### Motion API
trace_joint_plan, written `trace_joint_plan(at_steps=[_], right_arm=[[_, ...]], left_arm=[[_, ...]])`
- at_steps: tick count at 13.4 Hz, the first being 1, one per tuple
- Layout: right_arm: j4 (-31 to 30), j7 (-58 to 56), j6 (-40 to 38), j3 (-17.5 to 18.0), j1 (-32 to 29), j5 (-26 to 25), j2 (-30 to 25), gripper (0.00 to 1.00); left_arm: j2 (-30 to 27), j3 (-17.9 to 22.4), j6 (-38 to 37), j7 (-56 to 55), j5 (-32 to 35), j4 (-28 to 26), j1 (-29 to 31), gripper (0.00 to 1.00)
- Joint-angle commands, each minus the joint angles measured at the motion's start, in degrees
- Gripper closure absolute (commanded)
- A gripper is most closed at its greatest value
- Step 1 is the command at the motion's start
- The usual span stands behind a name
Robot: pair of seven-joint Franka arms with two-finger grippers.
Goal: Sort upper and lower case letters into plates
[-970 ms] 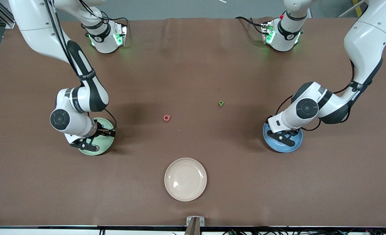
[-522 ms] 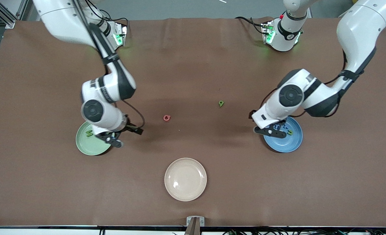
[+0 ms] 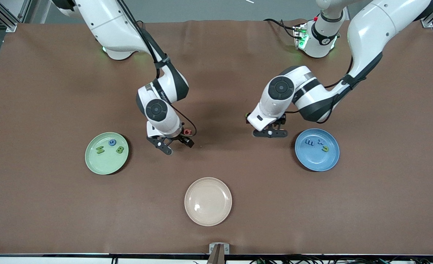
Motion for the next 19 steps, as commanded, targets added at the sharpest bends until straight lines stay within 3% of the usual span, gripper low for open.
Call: trace_joint_plan(at_steps=[1, 6, 10, 16, 19], right_arm=[[-0.84, 3.01, 1.26, -0.69, 2.12, 0.33, 0.31, 0.03], [-2.69, 3.98, 1.62, -0.78, 3.35, 0.33, 0.31, 0.23], [-2.69, 3.99, 1.53, -0.78, 4.14, 0.33, 0.22, 0.38], [-2.69, 6.36, 0.91, -0.78, 4.94, 0.25, -0.04, 0.44], [-2.6, 6.27, 0.82, -0.78, 4.94, 0.25, -0.13, 0.58]], left_arm=[[1.1, 4.0, 3.66, -0.85, -0.99, -0.04, -5.0, 0.0], [1.01, 11.57, 9.46, -5.33, -0.37, -3.01, -14.77, 0.0], [0.75, 12.28, 13.67, -5.42, 0.33, -7.76, -14.52, 0.0], [0.92, 14.22, 15.79, -7.88, 3.93, -9.7, -14.87, 0.01], [1.01, 14.22, 16.5, -8.15, 3.93, -9.7, -14.96, 0.16]])
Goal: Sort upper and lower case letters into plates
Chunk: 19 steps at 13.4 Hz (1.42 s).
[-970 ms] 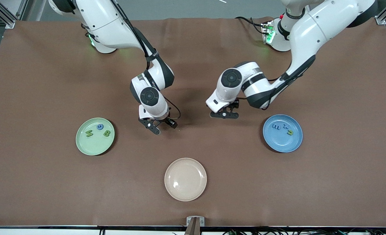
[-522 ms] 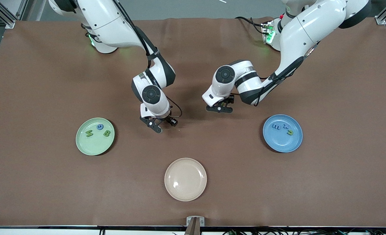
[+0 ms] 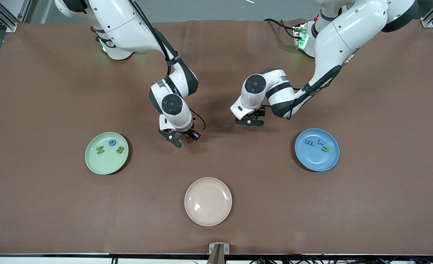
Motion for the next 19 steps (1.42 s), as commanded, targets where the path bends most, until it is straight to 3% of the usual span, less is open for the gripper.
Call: trace_joint_plan(at_steps=[1, 3, 4, 6, 9, 11, 15, 19], right_arm=[[-1.57, 1.01, -0.37, -0.5, 0.91, 0.09, -1.05, 0.69], [-1.57, 1.01, -0.46, -0.59, 0.64, 0.09, -1.14, 0.96], [-1.48, 0.57, -0.54, -0.59, 0.21, 0.09, -1.4, 0.99], [-0.78, -0.57, -2.29, -1.03, -1.02, -0.44, -2.1, 1.0], [0.01, -13.62, -11.67, -1.47, -8.29, -0.44, -7.62, 1.0], [-0.07, -23.64, -14.94, -1.47, -13.31, -0.44, -9.57, 1.0], [-0.16, -44.03, -15.22, -1.47, -24.2, -0.44, -9.93, 1.0], [-0.77, -61.27, -12.25, -1.47, -33.69, -0.62, -9.14, 0.99]], left_arm=[[-0.93, 0.26, 1.38, -1.35, 1.08, -1.09, 0.0, 0.22], [-0.93, 0.26, 1.29, -1.35, 1.08, -1.09, 0.0, 0.32], [-0.93, 0.26, 1.29, -1.35, 1.08, -1.09, 0.0, 0.36], [-0.84, 0.26, 1.29, -1.35, 1.08, -1.09, 0.0, 0.43], [-0.84, 0.26, 1.2, -1.26, 1.08, -1.09, -0.09, 0.53], [-0.75, 0.26, 1.2, -1.26, 1.08, -1.09, -0.35, 0.55], [-0.31, 0.78, 1.11, -1.17, 1.08, -1.09, -1.23, 0.6], [-0.22, 1.66, 1.11, -1.17, 1.08, -1.09, -2.11, 0.73]])
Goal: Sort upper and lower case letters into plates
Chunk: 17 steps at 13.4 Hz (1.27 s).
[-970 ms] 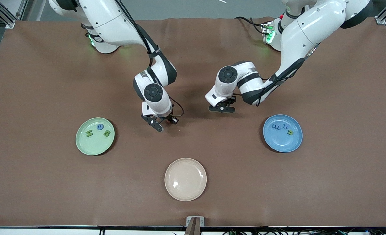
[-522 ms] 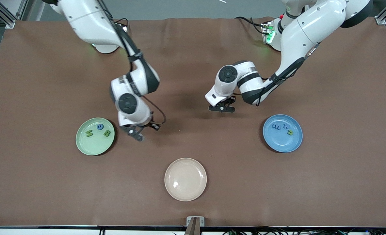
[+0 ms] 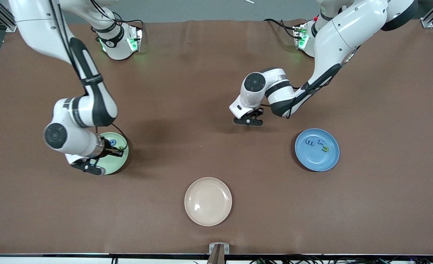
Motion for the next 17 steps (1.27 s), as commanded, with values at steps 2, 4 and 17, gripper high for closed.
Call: trace_joint_plan(at_steps=[2, 4, 17], right_arm=[[-2.1, -8.34, 4.01, 1.25, -5.37, -0.43, 0.58, 0.99], [-2.36, -8.35, 5.59, 1.25, -5.46, -0.43, 1.63, 0.99], [-2.36, -8.61, 12.19, 1.25, -6.42, -0.43, 6.73, 0.98]], left_arm=[[0.45, 1.57, 0.88, -1.03, 1.03, -1.04, -1.47, 0.77], [0.36, 1.57, 0.88, -1.03, 1.03, -1.04, -1.47, 0.89], [-5.88, -5.81, -8.16, 24.24, 0.15, 3.08, 20.57, 0.92]])
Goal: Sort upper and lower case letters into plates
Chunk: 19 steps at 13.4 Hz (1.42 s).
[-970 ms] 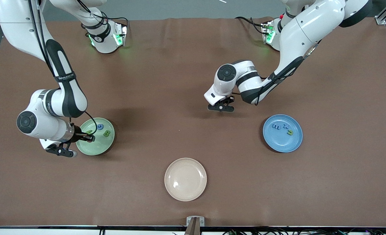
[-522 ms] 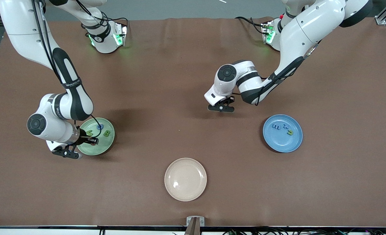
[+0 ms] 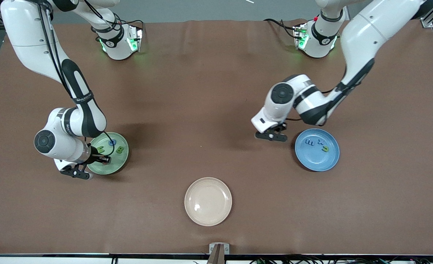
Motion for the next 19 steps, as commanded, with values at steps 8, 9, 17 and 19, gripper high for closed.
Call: trace_joint_plan(at_steps=[8, 9, 17, 19], right_arm=[[-0.42, -0.46, 0.05, 0.7, -1.18, -0.43, 0.19, 0.35], [-0.33, -0.46, -0.12, 0.71, -1.18, -0.43, 0.19, 0.08], [5.1, -2.38, -12.49, 0.79, -0.3, -0.61, -3.76, 0.0], [9.84, -4.14, -20.13, 0.71, -0.73, -0.78, -3.94, 0.0]], left_arm=[[1.93, 3.63, -6.28, 24.51, 0.7, 7.45, 11.21, 0.92], [2.72, 4.69, -6.28, 25.48, 0.79, 7.54, 11.13, 0.92], [5.89, 7.07, -3.12, 26.8, 3.16, 8.51, 11.12, 0.92], [6.33, 7.08, -3.03, 26.72, 3.16, 8.51, 11.12, 0.91]])
